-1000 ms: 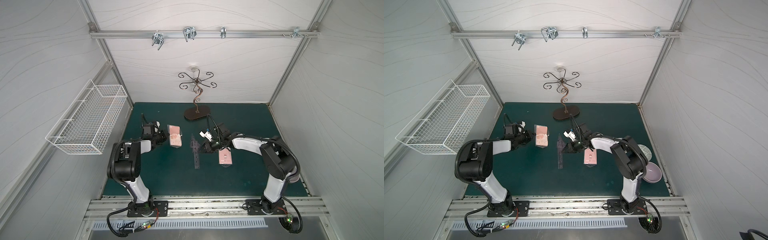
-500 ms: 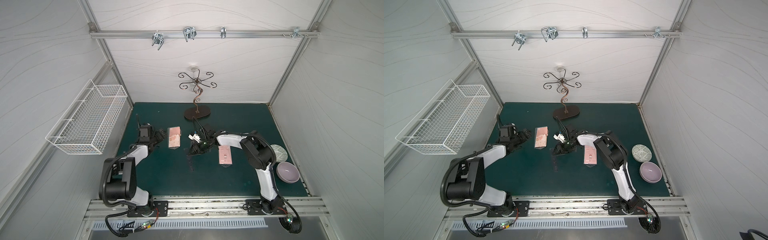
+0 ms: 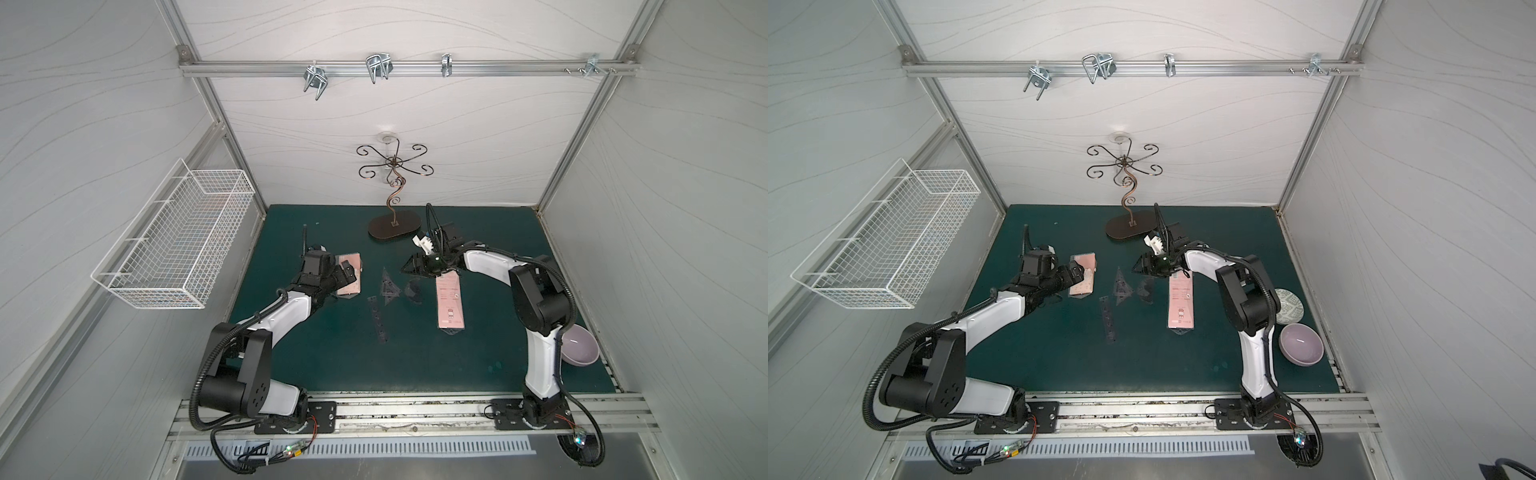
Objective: Open the ruler set and take out the ruler
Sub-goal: Place the ruler set bag at the center of the board, then adjust the ruler at the center of the board.
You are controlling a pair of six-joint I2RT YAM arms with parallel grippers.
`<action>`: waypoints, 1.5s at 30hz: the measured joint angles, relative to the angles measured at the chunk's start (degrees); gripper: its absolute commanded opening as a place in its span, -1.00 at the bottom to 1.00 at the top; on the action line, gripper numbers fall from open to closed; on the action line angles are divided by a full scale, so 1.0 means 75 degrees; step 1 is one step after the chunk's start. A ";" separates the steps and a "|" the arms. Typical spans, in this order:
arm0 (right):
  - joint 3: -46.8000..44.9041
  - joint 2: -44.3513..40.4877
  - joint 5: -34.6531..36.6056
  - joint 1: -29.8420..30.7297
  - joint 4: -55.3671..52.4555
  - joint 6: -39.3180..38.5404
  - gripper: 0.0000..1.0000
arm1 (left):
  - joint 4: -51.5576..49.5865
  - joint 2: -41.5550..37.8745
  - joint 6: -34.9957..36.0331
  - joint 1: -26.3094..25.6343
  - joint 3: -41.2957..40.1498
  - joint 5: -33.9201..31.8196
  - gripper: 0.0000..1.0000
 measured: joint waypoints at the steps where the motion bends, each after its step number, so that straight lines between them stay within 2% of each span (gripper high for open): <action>1: 0.0064 0.0058 -0.0009 0.0070 -0.0003 -0.0009 0.00 | -0.0009 0.0000 0.0012 0.0000 0.0000 -0.0020 0.97; 5: 0.0405 0.0338 -0.0087 0.0376 -0.0029 -0.0017 -0.10 | -0.0017 0.0006 0.0041 0.0000 0.0000 -0.0047 0.97; 10: 0.0749 0.0708 -0.0114 0.0635 -0.0047 -0.0017 -0.10 | -0.0047 0.0064 0.0058 0.0000 0.0000 -0.0064 0.97; 29: 0.0664 0.1125 0.0242 0.0670 -0.0131 -0.0017 -0.11 | -0.0143 0.0181 0.0070 0.0000 0.0000 -0.0070 0.97; 45: 0.0784 0.1387 0.0006 0.0968 0.0256 0.0055 -0.18 | -0.0154 0.0207 0.0093 0.0000 0.0000 -0.0073 0.97</action>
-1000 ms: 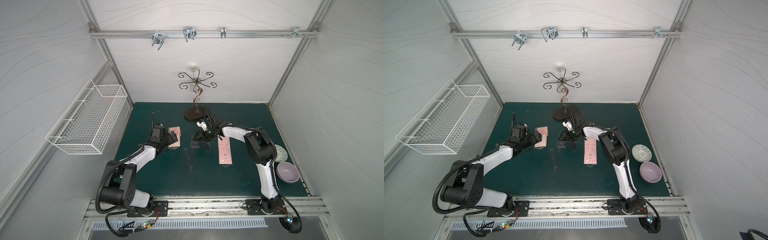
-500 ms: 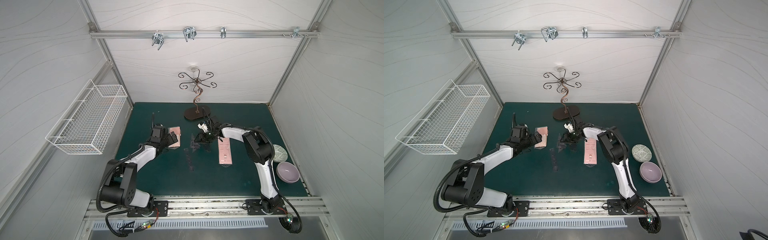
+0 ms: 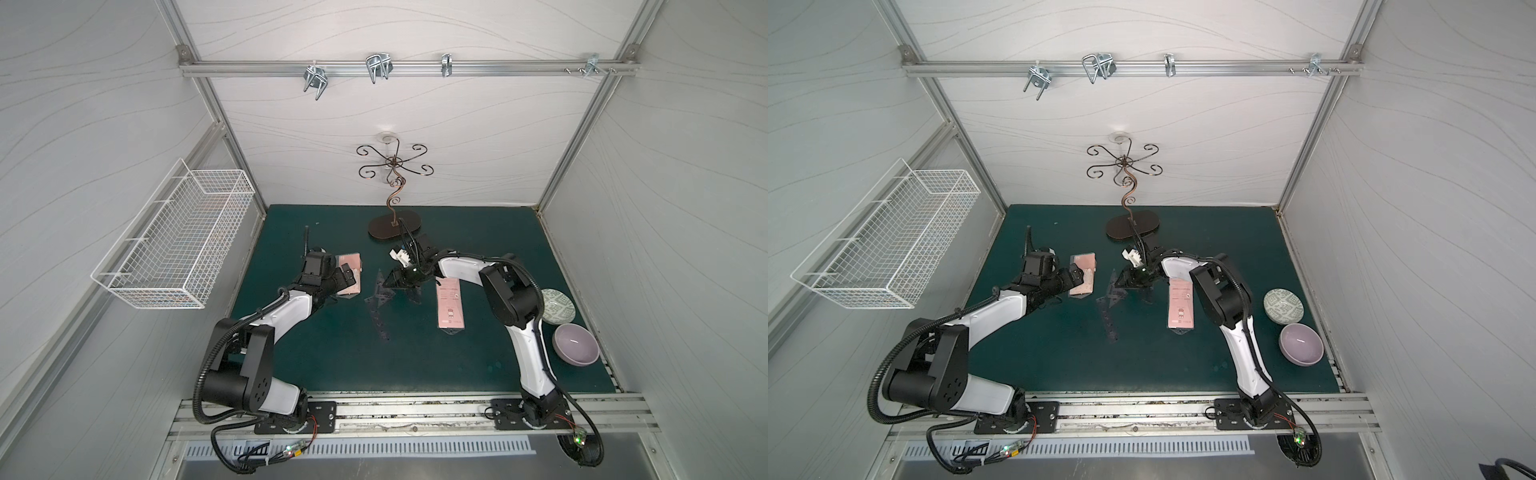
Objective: Open the ruler set and take out the ruler
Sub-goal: Adjust the ruler at the center of the board.
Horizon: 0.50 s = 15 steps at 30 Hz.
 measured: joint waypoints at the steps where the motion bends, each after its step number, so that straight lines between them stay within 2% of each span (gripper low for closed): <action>1: 0.0015 0.0017 -0.0017 0.0020 0.0023 0.0009 -0.19 | 0.0000 0.0000 0.0000 0.0000 0.0000 0.0003 0.97; 7: 0.0353 0.0184 0.0245 0.0172 -0.0157 -0.0041 -0.34 | 0.0000 0.0108 0.0041 0.0000 0.0000 0.0003 0.97; 8: 0.0425 0.0184 0.0431 0.0224 -0.0280 -0.0082 -0.30 | 0.0000 0.0146 0.0050 0.0000 0.0000 0.0006 0.97; 10: 0.0627 0.0184 0.0988 0.0379 -0.0557 -0.0233 -0.04 | -0.0009 0.0192 0.0061 0.0000 0.0000 0.0003 0.97; 11: 0.0761 0.0166 0.1320 0.0501 -0.0691 -0.0420 0.02 | -0.0020 0.0198 0.0082 0.0000 0.0000 0.0003 0.97; 15: 0.0970 0.0052 0.3182 0.1192 -0.0982 -0.1052 0.06 | -0.0058 0.0198 0.0111 0.0000 0.0000 -0.0032 0.98</action>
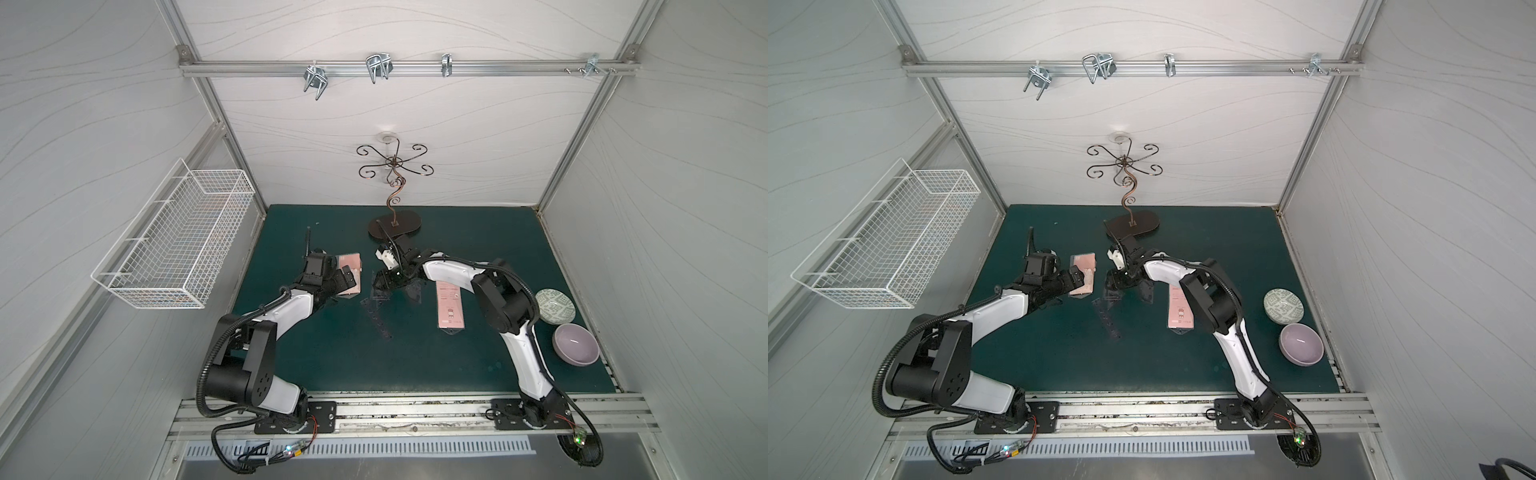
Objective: Open the ruler set and take out the ruler
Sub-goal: Adjust the ruler at the center of the board.
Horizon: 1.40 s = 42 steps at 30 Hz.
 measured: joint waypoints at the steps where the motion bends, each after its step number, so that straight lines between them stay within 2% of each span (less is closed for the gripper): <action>1: 0.0023 -0.0009 0.0443 0.0178 -0.0061 -0.0175 0.08 | 0.0000 0.0000 0.0003 0.0000 0.0000 -0.0012 0.98; 5: 0.0283 0.0061 0.1824 0.0685 -0.0490 -0.0734 0.09 | 0.0003 0.0000 0.0000 0.0000 0.0000 -0.0076 0.98; 8: 0.0554 0.0221 0.2445 0.0860 -0.0766 -0.0970 -0.06 | 0.0003 0.0000 0.0000 0.0000 0.0000 -0.0082 0.98; 10: 0.0699 0.0294 0.2626 0.0874 -0.0868 -0.1081 -0.18 | 0.0003 0.0000 0.0000 0.0000 0.0000 -0.0082 0.98; 14: 0.0918 0.0423 0.3037 0.0874 -0.1023 -0.1177 -0.54 | 0.0003 0.0000 0.0003 0.0000 0.0000 -0.0090 0.98; 18: 0.1005 0.0434 0.3267 0.0880 -0.1087 -0.1198 -0.63 | 0.0003 0.0000 0.0000 0.0000 0.0000 -0.0085 0.98; 21: 0.1014 0.0434 0.3305 0.0854 -0.1122 -0.1163 -0.81 | 0.0000 0.0000 0.0000 0.0000 0.0000 -0.0085 0.98; 24: 0.0997 0.0405 0.3179 0.0799 -0.1145 -0.1099 -0.86 | 0.0000 0.0000 0.0000 0.0000 0.0000 -0.0085 0.98; 30: 0.0530 0.0038 0.2247 0.0271 -0.1285 -0.0787 -0.78 | -0.0003 0.0003 0.0032 0.0003 0.0017 -0.0029 0.95; 35: -0.0793 -0.1215 0.1352 -0.0542 -0.1282 -0.0300 -0.53 | -0.0076 0.0003 0.0326 -0.0259 0.0326 0.0090 0.87; 37: -0.1521 -0.2057 0.0973 -0.0962 -0.1131 0.0038 -0.52 | -0.0137 0.0003 0.0463 -0.0632 0.0577 0.0096 0.81; 40: -0.2728 -0.3450 0.0393 -0.1894 -0.0813 0.0673 -0.23 | -0.0265 0.0079 0.0697 -0.1536 0.1166 0.0274 0.75; 42: -0.3453 -0.4173 0.0137 -0.2716 -0.0629 0.0933 -0.16 | -0.0259 0.0347 0.0912 -0.2276 0.1737 0.0443 0.75</action>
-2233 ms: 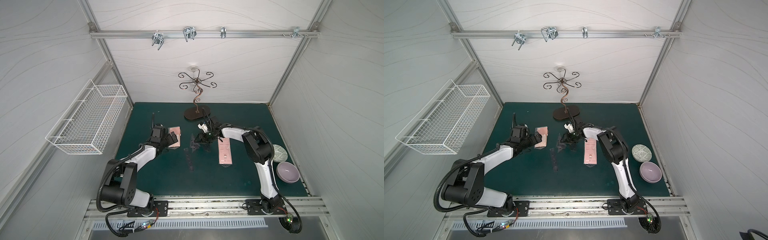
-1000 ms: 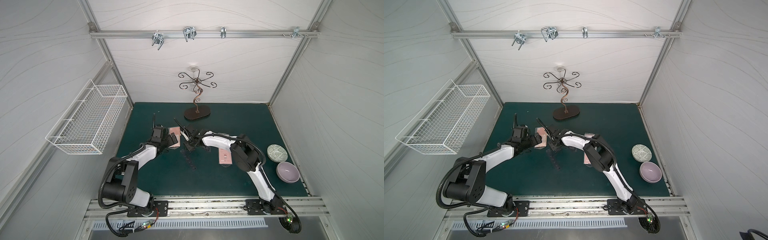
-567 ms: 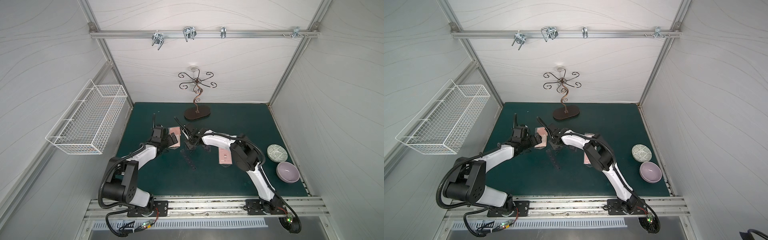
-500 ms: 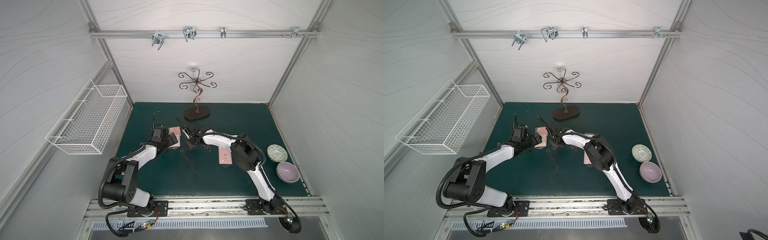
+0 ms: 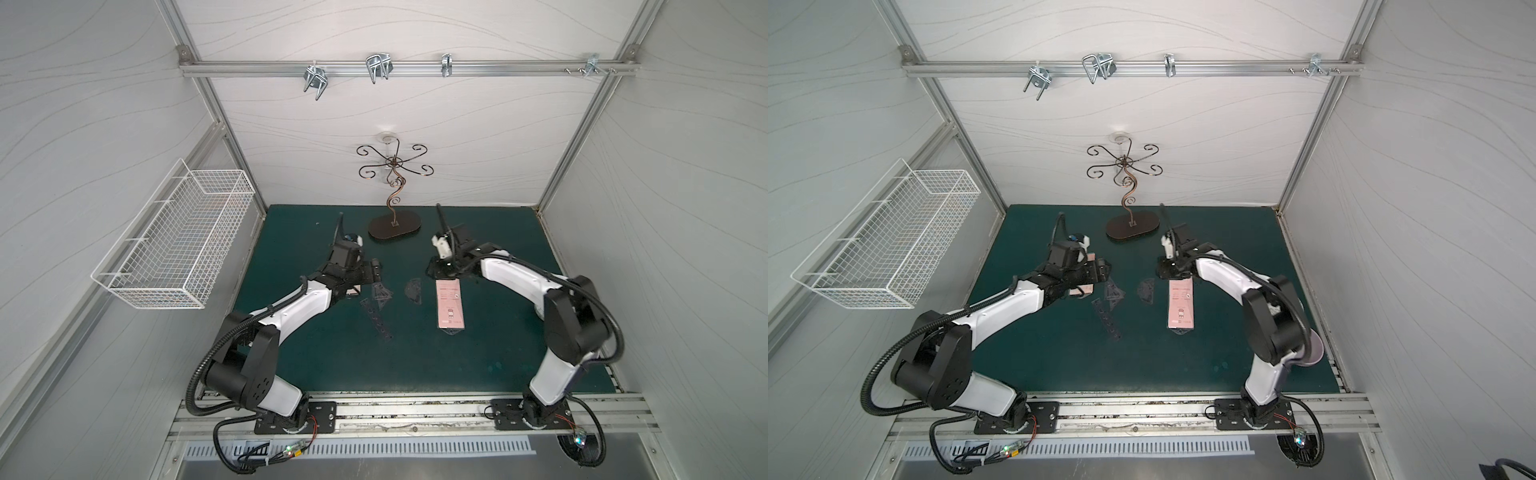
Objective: Open the ruler set and take out the ruler
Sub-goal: Adjust the ruler at the center of the board, then pick up the ruler set bag from the center of the board.
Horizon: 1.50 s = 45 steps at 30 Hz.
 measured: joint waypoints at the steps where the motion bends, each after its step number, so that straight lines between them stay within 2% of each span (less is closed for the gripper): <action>1: -0.0326 -0.0268 -0.0114 -0.0437 0.0032 0.0134 -0.11 | 0.0032 0.0204 0.0131 -0.0379 0.0309 0.0157 0.75; 5: -0.1431 -0.0656 -0.0536 -0.1999 0.0201 0.0481 0.05 | 0.0166 0.1204 0.0417 -0.1416 0.1230 0.0901 0.80; 8: -0.2113 -0.0656 -0.1078 -0.2535 0.0341 0.0609 0.18 | 0.0023 0.2034 0.0437 -0.1597 0.1757 0.1440 0.80; 13: -0.2946 -0.0653 -0.2189 -0.2608 0.1192 0.0839 0.24 | -0.0338 0.3086 0.0545 -0.1769 0.2250 0.1711 0.60; 20: -0.3235 -0.0160 -0.3037 -0.2270 0.2343 0.0953 0.25 | -0.0662 0.3963 0.0600 -0.1944 0.2684 0.1944 0.61; 25: -0.3045 0.0408 -0.3404 -0.2034 0.3051 0.1154 -0.04 | -0.0507 0.4202 0.0525 -0.1961 0.2868 0.2215 0.42; 29: -0.3107 0.0682 -0.3722 -0.2040 0.3631 0.1495 -0.32 | -0.0323 0.4389 0.0498 -0.1935 0.2964 0.2346 0.04; 31: -0.3220 0.0729 -0.3789 -0.2046 0.3902 0.1705 -0.38 | -0.0227 0.4459 0.0490 -0.1900 0.2967 0.2419 -0.02; 36: -0.3465 0.0857 -0.4351 -0.2046 0.4721 0.2404 -0.46 | 0.0102 0.4578 0.0495 -0.1877 0.2967 0.2594 -0.03; 39: -0.3622 0.0863 -0.4683 -0.2046 0.5316 0.2801 -0.83 | 0.0181 0.4599 0.0495 -0.1883 0.2970 0.2617 -0.01; 40: -0.3652 0.0863 -0.4733 -0.2046 0.5426 0.2920 -0.92 | 0.0195 0.4599 0.0487 -0.1883 0.2970 0.2617 0.06; 41: -0.3687 0.0863 -0.4774 -0.2063 0.5502 0.3045 -0.94 | 0.0210 0.4599 0.0478 -0.1880 0.2970 0.2611 0.16; 45: -0.3724 0.0825 -0.4945 -0.2148 0.5648 0.3281 -0.94 | 0.0239 0.4357 0.0277 -0.1810 0.2754 0.2486 0.30</action>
